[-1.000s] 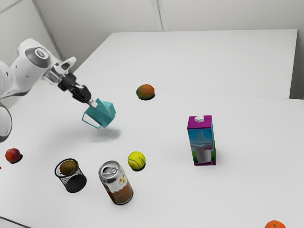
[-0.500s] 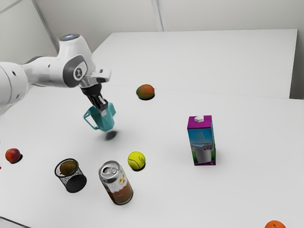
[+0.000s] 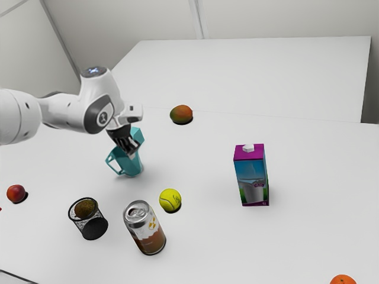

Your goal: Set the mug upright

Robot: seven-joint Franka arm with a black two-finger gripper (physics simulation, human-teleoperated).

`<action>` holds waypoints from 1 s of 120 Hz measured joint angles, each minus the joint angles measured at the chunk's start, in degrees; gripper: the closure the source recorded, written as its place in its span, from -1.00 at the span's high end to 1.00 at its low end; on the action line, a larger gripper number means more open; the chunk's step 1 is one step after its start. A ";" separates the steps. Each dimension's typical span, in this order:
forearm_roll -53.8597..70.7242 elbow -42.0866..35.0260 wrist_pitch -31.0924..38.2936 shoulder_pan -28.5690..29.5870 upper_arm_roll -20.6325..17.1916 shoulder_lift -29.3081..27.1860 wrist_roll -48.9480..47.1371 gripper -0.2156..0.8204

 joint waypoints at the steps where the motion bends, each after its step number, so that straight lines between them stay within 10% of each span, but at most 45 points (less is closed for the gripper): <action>1: 0.01 -0.01 0.07 0.00 0.00 0.12 -0.12 -0.93; 12: 0.05 -0.06 0.63 0.05 -0.01 0.77 -1.35 -0.91; 55: -1.18 0.30 0.03 0.22 -0.20 -1.90 -4.29 0.27; 120: -4.91 34.00 -30.38 -0.15 -2.10 -0.55 -6.33 0.56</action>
